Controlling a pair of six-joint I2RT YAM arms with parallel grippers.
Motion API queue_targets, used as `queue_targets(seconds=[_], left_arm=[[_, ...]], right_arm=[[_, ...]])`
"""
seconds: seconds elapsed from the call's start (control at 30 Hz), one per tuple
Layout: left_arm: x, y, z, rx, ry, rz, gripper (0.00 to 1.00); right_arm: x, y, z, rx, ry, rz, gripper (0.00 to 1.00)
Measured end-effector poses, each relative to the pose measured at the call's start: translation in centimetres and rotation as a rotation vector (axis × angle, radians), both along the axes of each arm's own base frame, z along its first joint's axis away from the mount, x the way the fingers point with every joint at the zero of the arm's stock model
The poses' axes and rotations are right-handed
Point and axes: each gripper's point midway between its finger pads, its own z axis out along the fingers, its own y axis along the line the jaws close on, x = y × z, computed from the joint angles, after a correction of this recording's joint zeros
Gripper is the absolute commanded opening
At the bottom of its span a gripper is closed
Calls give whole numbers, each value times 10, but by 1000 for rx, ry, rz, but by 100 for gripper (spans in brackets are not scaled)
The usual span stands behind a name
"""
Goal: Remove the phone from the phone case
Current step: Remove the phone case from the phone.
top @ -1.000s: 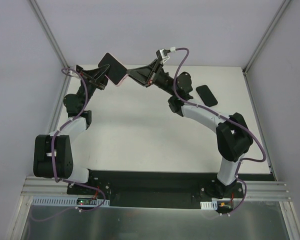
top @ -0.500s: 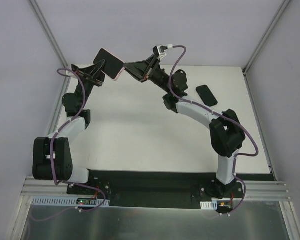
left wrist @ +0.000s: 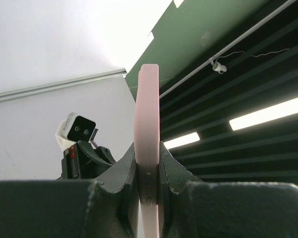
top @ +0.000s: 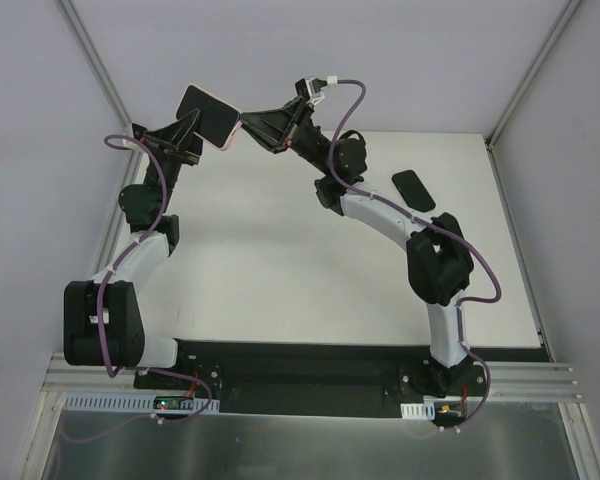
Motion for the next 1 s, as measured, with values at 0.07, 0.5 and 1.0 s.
queue_targets(seconds=[0.07, 0.5, 1.0], left_arm=[[1, 1, 0, -5, 0, 6, 0], [3, 5, 4, -19, 0, 25, 0], [-1, 4, 22, -8, -34, 17, 0]], right_arm=[[1, 1, 2, 9, 1, 9, 1], [5, 5, 5, 45, 0, 40, 1], [1, 3, 16, 92, -20, 49, 2]])
